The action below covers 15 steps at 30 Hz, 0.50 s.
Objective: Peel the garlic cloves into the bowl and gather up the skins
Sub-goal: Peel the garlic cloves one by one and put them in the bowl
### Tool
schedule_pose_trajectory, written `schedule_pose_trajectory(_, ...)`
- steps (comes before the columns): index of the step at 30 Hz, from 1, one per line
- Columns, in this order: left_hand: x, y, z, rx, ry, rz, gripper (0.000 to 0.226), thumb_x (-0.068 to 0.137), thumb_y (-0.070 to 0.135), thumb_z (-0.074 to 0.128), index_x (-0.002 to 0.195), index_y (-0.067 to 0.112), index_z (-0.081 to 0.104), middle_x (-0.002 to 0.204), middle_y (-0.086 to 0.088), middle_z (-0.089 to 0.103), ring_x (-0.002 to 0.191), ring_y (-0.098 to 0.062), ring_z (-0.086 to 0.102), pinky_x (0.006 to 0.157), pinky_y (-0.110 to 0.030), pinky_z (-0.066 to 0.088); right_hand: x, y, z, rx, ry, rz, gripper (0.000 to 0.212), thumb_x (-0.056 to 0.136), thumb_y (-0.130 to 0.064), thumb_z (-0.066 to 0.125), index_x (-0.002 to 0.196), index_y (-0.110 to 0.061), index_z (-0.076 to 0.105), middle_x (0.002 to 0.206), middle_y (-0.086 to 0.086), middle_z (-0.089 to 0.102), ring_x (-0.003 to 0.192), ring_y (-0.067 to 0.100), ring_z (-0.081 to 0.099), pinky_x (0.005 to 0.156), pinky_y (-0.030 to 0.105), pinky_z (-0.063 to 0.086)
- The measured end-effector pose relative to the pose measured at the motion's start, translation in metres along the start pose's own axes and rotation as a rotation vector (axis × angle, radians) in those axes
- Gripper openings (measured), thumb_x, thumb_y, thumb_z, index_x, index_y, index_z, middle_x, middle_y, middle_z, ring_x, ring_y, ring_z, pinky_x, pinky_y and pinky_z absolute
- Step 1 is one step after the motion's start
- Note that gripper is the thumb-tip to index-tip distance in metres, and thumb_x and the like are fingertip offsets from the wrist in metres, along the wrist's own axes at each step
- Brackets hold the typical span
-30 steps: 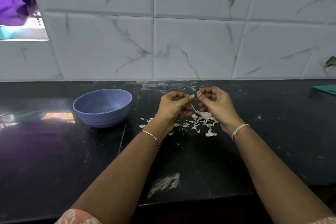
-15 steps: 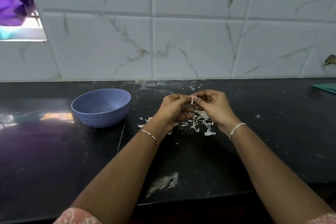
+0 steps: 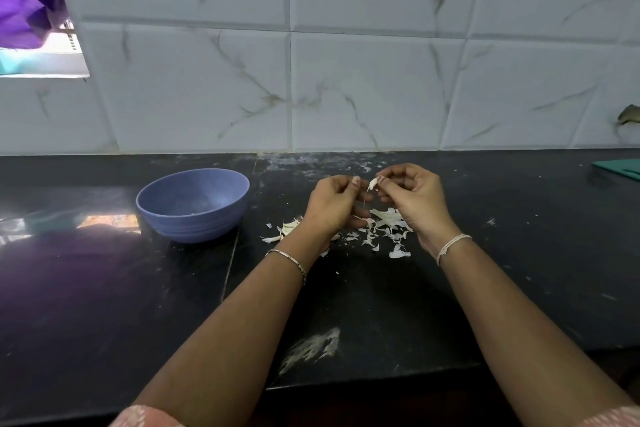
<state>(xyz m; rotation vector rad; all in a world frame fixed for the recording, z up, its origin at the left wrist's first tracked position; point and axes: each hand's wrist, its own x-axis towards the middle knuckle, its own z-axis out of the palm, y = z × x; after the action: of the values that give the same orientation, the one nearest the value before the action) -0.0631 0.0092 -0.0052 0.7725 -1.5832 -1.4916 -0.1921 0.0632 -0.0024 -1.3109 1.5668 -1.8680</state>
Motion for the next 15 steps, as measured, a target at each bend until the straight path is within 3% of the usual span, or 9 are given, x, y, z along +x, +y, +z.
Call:
schedule_pose_trajectory(2,0.000,0.000,0.001,0.009,-0.018,0.034,0.022,0.097,0.029,0.059,0.106,0.009,0.064,0.092,-0.006,0.068,0.067,-0.016,0.064,0.060,-0.033,0.060,0.001,0.002,0.001,-0.003,0.028,-0.007,0.009,0.087,-0.004,0.070,0.083,-0.012,0.068,0.077,0.006,0.073,0.067,0.008,0.068,0.069,0.024,0.056)
schedule_pose_trajectory(4,0.000,-0.001,0.001,0.054,0.005,0.083,0.020,0.089,0.021,0.070,0.105,0.010,0.065,0.094,-0.010,0.068,0.068,-0.015,0.065,0.056,-0.029,0.059,0.000,0.002,0.002,0.031,0.019,0.005,0.009,0.087,-0.002,0.069,0.084,-0.010,0.068,0.078,0.008,0.073,0.070,0.011,0.069,0.070,0.026,0.058)
schedule_pose_trajectory(6,0.002,-0.003,0.001,0.081,0.051,0.110,0.019,0.088,0.013,0.071,0.105,0.005,0.066,0.092,-0.011,0.066,0.063,-0.012,0.064,0.055,-0.025,0.058,-0.001,0.002,0.003,0.006,-0.003,-0.003,0.008,0.088,-0.002,0.069,0.085,-0.010,0.068,0.077,0.007,0.072,0.068,0.010,0.067,0.064,0.022,0.055)
schedule_pose_trajectory(10,0.004,-0.002,-0.005,0.081,0.057,0.092,0.013,0.089,0.010,0.070,0.100,0.004,0.071,0.087,-0.006,0.066,0.062,-0.007,0.064,0.057,-0.023,0.058,0.001,0.003,0.003,-0.118,-0.007,-0.075,0.015,0.086,-0.004,0.071,0.082,-0.018,0.069,0.078,0.000,0.070,0.074,0.013,0.063,0.074,0.029,0.054)
schedule_pose_trajectory(15,0.005,-0.002,-0.010,0.089,0.056,0.055,0.011,0.077,0.012,0.081,0.084,0.009,0.073,0.074,-0.005,0.069,0.063,-0.011,0.064,0.057,-0.024,0.056,-0.001,0.004,0.005,-0.165,-0.005,-0.136,0.021,0.084,-0.003,0.072,0.079,-0.023,0.070,0.080,-0.002,0.072,0.075,0.006,0.065,0.071,0.015,0.050)
